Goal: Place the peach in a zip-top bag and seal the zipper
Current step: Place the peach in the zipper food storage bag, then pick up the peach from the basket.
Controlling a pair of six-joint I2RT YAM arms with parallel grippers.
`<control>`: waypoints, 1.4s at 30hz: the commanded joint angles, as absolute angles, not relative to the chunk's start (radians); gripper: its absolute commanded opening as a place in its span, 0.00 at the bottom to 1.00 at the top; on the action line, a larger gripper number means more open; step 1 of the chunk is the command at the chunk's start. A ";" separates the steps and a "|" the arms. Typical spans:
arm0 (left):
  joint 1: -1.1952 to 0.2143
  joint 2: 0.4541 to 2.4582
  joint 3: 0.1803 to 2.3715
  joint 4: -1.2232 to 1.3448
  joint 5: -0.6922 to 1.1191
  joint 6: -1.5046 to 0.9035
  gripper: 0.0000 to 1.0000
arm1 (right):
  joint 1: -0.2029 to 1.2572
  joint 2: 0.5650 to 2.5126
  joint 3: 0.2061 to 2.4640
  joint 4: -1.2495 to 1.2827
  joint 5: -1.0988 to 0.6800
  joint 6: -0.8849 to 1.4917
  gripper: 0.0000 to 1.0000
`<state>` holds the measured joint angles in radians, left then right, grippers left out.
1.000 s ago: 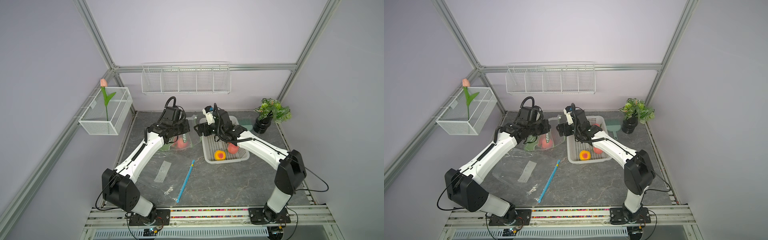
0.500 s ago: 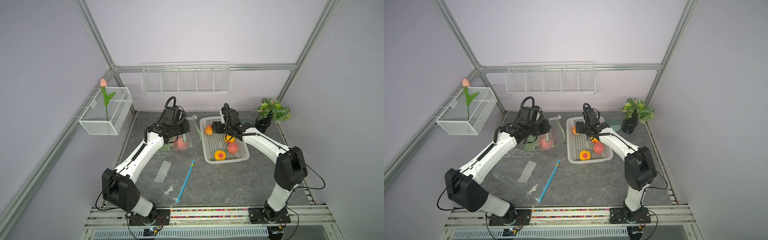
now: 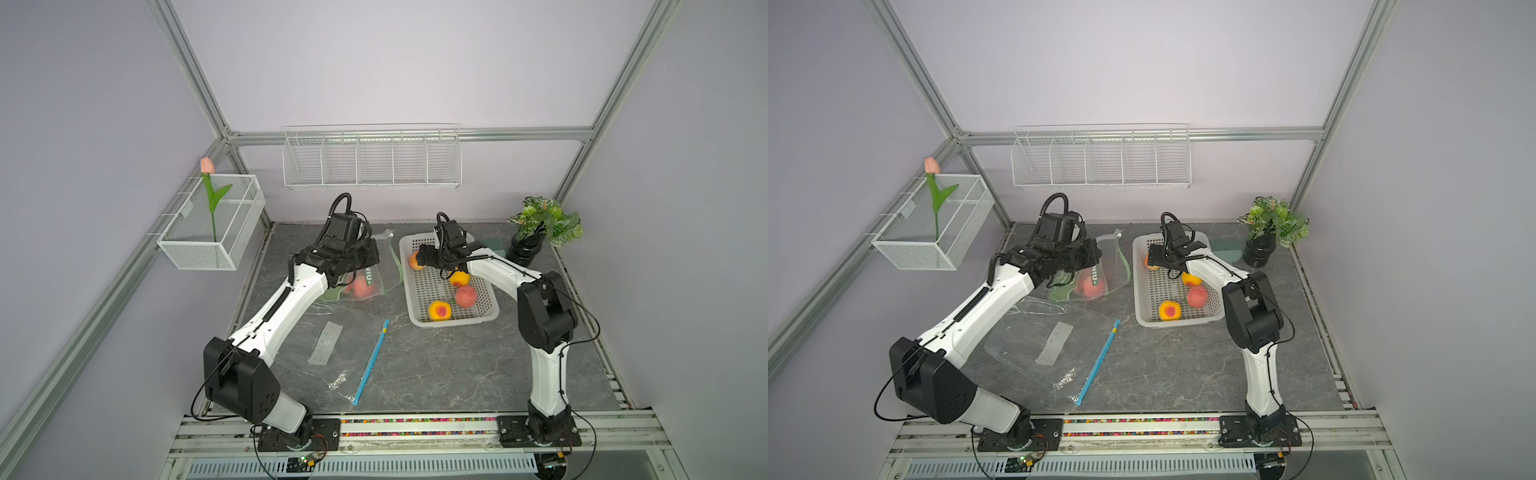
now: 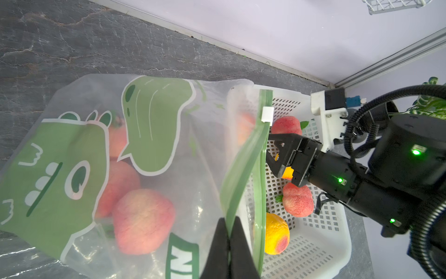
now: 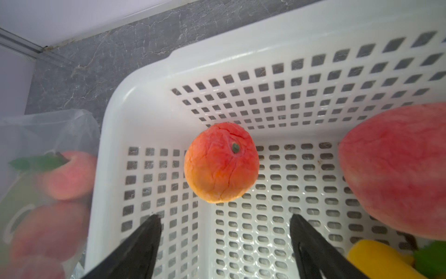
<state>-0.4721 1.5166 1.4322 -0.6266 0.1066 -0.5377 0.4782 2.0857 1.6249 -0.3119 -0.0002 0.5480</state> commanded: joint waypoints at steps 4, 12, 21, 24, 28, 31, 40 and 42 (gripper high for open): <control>-0.469 1.493 1.426 -0.621 0.116 -0.523 0.00 | 0.456 2.168 1.704 -0.275 -0.058 0.619 0.86; -0.469 1.494 1.426 -0.622 0.117 -0.522 0.00 | 0.438 2.262 1.794 -0.289 -0.105 0.643 0.84; -0.468 1.494 1.425 -0.620 0.120 -0.523 0.00 | 0.436 2.307 1.827 -0.291 -0.127 0.662 0.81; -0.468 1.496 1.425 -0.621 0.118 -0.523 0.00 | 0.436 2.312 1.829 -0.287 -0.139 0.669 0.77; -0.469 1.496 1.426 -0.621 0.120 -0.523 0.00 | 0.436 2.305 1.815 -0.278 -0.144 0.667 0.71; -0.468 1.496 1.426 -0.621 0.120 -0.525 0.00 | 0.436 2.284 1.783 -0.255 -0.148 0.669 0.69; -0.469 1.496 1.428 -0.623 0.118 -0.523 0.00 | 0.430 2.142 1.612 -0.123 -0.141 0.672 0.66; -0.468 1.496 1.427 -0.623 0.117 -0.521 0.00 | 0.428 2.105 1.578 -0.103 -0.140 0.669 0.66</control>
